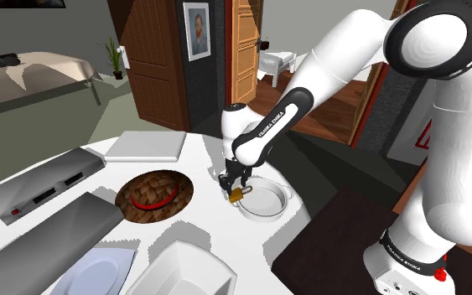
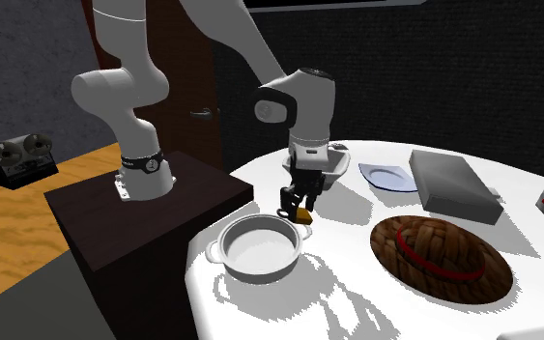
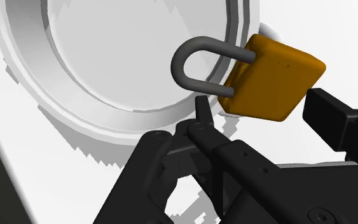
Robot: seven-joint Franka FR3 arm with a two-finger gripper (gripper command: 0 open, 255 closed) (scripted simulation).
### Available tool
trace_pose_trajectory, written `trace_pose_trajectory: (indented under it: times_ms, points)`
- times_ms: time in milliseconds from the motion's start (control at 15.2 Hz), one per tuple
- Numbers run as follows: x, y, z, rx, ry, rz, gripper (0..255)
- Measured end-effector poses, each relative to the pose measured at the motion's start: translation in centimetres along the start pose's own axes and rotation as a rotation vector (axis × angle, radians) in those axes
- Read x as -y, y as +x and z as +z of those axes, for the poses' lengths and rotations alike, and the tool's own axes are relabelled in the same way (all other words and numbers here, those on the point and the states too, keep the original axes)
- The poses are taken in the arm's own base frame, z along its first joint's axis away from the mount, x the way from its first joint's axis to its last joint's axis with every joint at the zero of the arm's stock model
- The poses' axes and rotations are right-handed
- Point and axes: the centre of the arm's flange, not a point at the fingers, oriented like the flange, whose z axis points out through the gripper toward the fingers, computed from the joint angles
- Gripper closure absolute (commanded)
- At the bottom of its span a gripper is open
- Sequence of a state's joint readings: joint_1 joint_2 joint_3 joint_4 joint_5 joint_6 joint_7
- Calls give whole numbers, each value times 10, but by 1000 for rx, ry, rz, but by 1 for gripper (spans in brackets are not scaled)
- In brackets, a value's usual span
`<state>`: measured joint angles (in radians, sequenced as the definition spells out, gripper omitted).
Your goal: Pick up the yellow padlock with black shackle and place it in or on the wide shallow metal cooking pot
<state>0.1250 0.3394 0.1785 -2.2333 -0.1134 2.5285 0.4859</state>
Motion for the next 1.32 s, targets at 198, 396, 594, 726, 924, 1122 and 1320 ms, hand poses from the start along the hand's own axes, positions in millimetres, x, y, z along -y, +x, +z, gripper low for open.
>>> trace_pose_trajectory:
  times_ms: [198, 396, 594, 726, 924, 1122, 1320]
  points:
    - [-1, 0, -11, 3, -1, 1, 255]
    - [-18, -9, -25, -24, 13, -8, 255]
    - [-50, -16, -32, -58, 23, -11, 255]
    - [-71, -23, -36, -91, 32, -11, 255]
    - [-73, -22, -22, -93, 33, -13, 255]
    - [-77, -27, -2, -55, 20, -13, 255]
    - [-79, -28, 15, -35, 13, -11, 255]
